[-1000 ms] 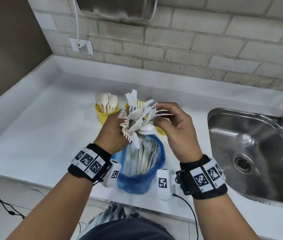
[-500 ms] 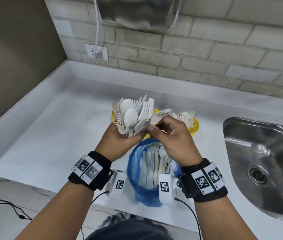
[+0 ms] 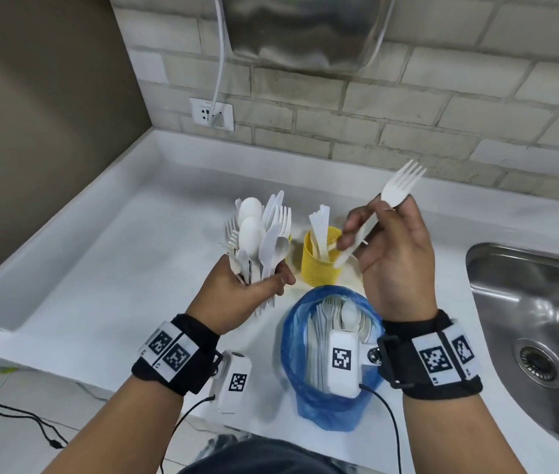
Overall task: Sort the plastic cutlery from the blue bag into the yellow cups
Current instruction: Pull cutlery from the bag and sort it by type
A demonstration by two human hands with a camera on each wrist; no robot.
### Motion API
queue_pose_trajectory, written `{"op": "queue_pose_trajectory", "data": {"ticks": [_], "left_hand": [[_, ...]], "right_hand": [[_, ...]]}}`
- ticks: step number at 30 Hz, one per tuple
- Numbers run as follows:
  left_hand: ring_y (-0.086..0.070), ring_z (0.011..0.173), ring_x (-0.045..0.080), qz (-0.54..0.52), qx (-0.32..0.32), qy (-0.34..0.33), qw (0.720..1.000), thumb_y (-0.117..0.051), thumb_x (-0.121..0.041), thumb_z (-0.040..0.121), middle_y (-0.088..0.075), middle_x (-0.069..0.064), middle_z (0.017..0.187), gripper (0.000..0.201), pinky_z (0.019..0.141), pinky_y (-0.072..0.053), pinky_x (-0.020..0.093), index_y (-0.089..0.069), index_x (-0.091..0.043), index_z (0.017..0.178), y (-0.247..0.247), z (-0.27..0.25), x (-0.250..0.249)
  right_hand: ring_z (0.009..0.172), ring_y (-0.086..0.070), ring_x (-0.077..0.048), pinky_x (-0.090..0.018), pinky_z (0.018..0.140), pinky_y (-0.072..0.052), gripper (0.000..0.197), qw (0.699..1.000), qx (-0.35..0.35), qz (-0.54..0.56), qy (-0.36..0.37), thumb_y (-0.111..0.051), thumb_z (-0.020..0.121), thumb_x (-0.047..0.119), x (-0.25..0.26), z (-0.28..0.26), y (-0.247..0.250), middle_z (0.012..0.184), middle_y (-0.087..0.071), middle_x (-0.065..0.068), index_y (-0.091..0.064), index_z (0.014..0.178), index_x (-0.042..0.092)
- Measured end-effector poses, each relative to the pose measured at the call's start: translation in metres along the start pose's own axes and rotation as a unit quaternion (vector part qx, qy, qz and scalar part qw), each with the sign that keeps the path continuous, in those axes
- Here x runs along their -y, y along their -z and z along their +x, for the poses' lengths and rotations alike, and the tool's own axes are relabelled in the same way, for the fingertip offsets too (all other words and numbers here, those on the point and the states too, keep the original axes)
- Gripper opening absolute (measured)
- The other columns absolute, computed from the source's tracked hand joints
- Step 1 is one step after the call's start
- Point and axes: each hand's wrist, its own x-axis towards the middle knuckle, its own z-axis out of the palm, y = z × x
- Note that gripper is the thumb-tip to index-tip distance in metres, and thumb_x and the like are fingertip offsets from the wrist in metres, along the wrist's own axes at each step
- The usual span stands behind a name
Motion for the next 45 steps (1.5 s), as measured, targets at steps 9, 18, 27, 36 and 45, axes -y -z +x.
{"op": "queue_pose_trajectory", "data": {"ticks": [9,18,27,36,45], "left_hand": [[-0.072,0.085,0.027,0.002,0.008,0.004,1.000,-0.065,0.003,0.089,-0.076,0.005,0.083,0.020,0.086,-0.059,0.035,-0.072,-0.012,0.079,0.012,0.010,-0.002],[-0.064,0.062,0.003,0.019,0.001,0.027,0.999,-0.071,-0.001,0.089,-0.072,-0.010,0.065,0.039,0.063,-0.051,0.013,-0.072,-0.031,0.064,0.012,0.018,-0.008],[-0.062,0.059,-0.007,-0.002,-0.001,0.019,1.000,-0.074,-0.008,0.090,-0.069,-0.023,0.065,0.022,0.060,-0.045,0.009,-0.067,-0.028,0.084,0.008,0.025,0.002],[-0.063,0.062,-0.010,-0.007,0.000,0.015,1.000,-0.072,-0.011,0.093,-0.067,-0.027,0.063,0.024,0.063,-0.043,0.004,-0.063,-0.030,0.081,0.004,0.023,0.002],[-0.067,0.085,-0.010,0.033,-0.013,-0.033,0.999,-0.071,-0.011,0.094,-0.071,-0.033,0.088,0.023,0.074,-0.044,0.004,-0.069,-0.029,0.108,0.000,0.029,0.009]], "right_hand": [[0.056,-0.055,-0.004,-0.019,0.062,-0.044,0.007,0.969,0.092,-0.230,-0.005,-0.069,0.094,0.010,-0.019,-0.003,-0.031,0.064,-0.063,0.013,-0.073,0.088,0.009],[0.059,-0.033,-0.021,-0.031,0.054,-0.032,0.021,0.982,0.122,-0.129,-0.063,-0.065,0.095,0.014,-0.025,0.013,-0.036,0.079,-0.044,-0.015,-0.059,0.102,-0.005],[0.055,-0.044,-0.017,-0.034,0.053,-0.035,0.013,0.994,0.072,-0.060,-0.059,-0.049,0.102,0.023,-0.033,0.018,-0.035,0.083,-0.060,0.001,-0.050,0.110,0.012],[0.059,-0.044,-0.013,-0.026,0.053,-0.034,0.015,0.995,0.002,0.018,-0.098,-0.046,0.108,0.016,-0.038,0.018,-0.044,0.088,-0.063,-0.005,-0.055,0.116,0.006],[0.062,-0.053,-0.022,-0.032,0.052,-0.042,0.027,0.996,-0.050,-0.051,-0.057,-0.067,0.095,0.028,-0.050,0.023,-0.046,0.085,-0.060,-0.016,-0.058,0.109,0.006]]}}
